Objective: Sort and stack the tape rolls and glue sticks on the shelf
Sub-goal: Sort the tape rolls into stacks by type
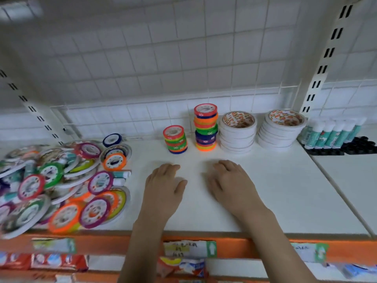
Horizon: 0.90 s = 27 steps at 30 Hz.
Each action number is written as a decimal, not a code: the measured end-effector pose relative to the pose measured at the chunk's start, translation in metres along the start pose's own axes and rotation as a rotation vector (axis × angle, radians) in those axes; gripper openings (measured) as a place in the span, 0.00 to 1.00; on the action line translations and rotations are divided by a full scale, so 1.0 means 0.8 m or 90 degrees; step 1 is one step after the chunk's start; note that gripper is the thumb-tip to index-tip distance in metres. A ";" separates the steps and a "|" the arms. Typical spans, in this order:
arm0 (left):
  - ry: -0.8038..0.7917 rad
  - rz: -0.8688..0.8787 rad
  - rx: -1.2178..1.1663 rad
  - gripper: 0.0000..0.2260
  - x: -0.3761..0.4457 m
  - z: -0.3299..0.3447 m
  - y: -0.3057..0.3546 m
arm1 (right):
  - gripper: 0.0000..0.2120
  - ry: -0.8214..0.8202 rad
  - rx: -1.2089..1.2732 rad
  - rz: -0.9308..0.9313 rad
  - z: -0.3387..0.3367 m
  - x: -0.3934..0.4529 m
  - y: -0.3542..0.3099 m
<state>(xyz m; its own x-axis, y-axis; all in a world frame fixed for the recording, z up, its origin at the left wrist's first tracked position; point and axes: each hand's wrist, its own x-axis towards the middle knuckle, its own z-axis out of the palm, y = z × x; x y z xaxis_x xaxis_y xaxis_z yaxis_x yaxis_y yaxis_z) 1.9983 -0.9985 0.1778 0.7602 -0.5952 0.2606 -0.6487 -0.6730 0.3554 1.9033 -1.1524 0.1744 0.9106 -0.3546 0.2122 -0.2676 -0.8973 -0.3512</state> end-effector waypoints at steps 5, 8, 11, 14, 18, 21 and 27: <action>0.016 -0.006 0.010 0.15 -0.019 -0.037 -0.062 | 0.23 -0.004 0.028 -0.030 0.039 0.005 -0.078; 0.027 -0.027 0.004 0.16 -0.017 -0.062 -0.093 | 0.22 -0.017 0.025 -0.050 0.053 0.009 -0.118; 0.030 -0.057 -0.002 0.21 -0.017 -0.085 -0.124 | 0.22 -0.024 0.012 -0.062 0.063 0.015 -0.148; 0.035 -0.085 0.020 0.22 -0.021 -0.105 -0.153 | 0.24 -0.032 0.018 -0.063 0.069 0.020 -0.174; 0.013 -0.102 0.031 0.19 -0.024 -0.118 -0.186 | 0.23 -0.014 0.034 -0.062 0.081 0.024 -0.202; -0.008 -0.090 0.016 0.18 -0.026 -0.120 -0.200 | 0.20 0.011 0.034 -0.044 0.093 0.023 -0.215; -0.038 -0.078 0.002 0.18 -0.023 -0.118 -0.210 | 0.20 -0.021 0.004 -0.030 0.085 0.024 -0.223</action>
<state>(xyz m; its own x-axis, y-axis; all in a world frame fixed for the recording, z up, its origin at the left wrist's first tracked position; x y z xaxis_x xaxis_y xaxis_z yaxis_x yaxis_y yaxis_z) 2.0966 -0.8328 0.1976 0.8302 -0.5336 0.1613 -0.5514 -0.7434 0.3786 1.9896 -0.9810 0.1795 0.9323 -0.3024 0.1986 -0.2218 -0.9114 -0.3467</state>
